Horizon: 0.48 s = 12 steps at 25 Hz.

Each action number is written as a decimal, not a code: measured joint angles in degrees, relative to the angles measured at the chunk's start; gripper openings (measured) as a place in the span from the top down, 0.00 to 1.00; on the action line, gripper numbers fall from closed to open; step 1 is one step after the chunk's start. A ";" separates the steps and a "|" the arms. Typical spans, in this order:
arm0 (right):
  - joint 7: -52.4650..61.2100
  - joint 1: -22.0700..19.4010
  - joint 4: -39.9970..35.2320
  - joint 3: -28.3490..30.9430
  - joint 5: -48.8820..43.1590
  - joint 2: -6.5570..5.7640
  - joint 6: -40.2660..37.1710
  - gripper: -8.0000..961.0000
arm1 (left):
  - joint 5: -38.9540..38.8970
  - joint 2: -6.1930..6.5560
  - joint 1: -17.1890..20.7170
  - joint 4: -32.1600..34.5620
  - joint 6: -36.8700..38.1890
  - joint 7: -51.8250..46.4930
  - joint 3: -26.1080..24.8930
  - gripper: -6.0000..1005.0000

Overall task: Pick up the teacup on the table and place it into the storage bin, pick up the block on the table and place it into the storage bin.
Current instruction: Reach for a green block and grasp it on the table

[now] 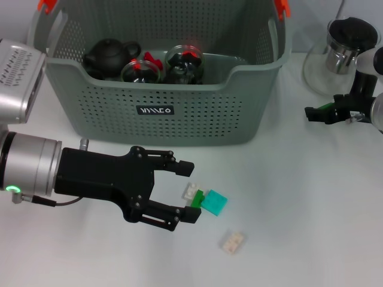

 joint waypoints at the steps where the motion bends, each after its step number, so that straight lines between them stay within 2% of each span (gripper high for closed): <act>1: 0.00 0.06 0.12 -0.09 0.00 -0.02 0.15 0.14 | 0.00 0.00 0.00 0.00 0.00 0.00 0.00 0.14; 12: -0.14 0.13 0.35 -0.46 0.02 -0.07 -0.46 0.14 | 0.00 0.00 0.00 0.00 0.00 0.00 0.00 0.14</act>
